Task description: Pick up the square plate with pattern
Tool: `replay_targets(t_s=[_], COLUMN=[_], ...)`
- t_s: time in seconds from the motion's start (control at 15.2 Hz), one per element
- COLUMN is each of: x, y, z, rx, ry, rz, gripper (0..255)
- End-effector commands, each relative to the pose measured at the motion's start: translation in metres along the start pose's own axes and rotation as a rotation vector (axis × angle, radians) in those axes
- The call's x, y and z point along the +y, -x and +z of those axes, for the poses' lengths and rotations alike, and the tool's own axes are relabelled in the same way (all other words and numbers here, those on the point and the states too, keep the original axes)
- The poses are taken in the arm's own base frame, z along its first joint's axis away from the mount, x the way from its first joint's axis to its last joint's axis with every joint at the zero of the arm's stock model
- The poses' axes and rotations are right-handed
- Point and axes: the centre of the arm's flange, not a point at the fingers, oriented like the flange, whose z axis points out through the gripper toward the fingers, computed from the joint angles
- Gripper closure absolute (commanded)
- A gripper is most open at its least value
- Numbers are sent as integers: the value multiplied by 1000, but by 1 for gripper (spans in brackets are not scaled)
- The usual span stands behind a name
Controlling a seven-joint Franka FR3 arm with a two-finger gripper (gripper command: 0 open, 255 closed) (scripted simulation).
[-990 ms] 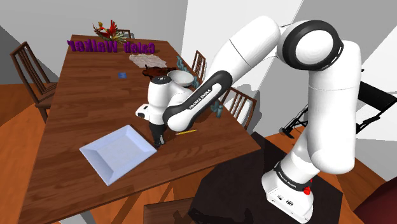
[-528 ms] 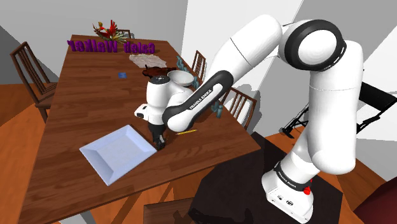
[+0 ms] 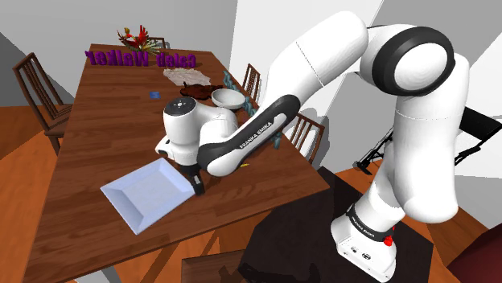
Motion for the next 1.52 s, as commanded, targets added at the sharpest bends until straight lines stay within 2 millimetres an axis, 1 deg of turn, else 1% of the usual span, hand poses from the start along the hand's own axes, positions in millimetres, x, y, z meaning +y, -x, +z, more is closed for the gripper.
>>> replay_targets(t_s=[0.0, 0.13, 0.26, 0.33, 0.92, 0.99, 1.19, 1.39, 1.45], x=[-1, -2, -3, -2, -2, -2, -19, -38, -38], y=[-2, -3, -4, -4, -3, -3, -14, -19, -20], z=[9, 20, 23, 23, 24, 24, -3, -28, -23], rx=[-2, -2, -2, -2, -2, -2, 94, 184, 184], ry=[1, 1, 1, 1, 1, 1, 59, 113, 113], rz=[1, 1, 1, 1, 1, 1, -164, -316, -316], gripper=[0, 0, 0, 255, 255, 0, 0, 0, 0])
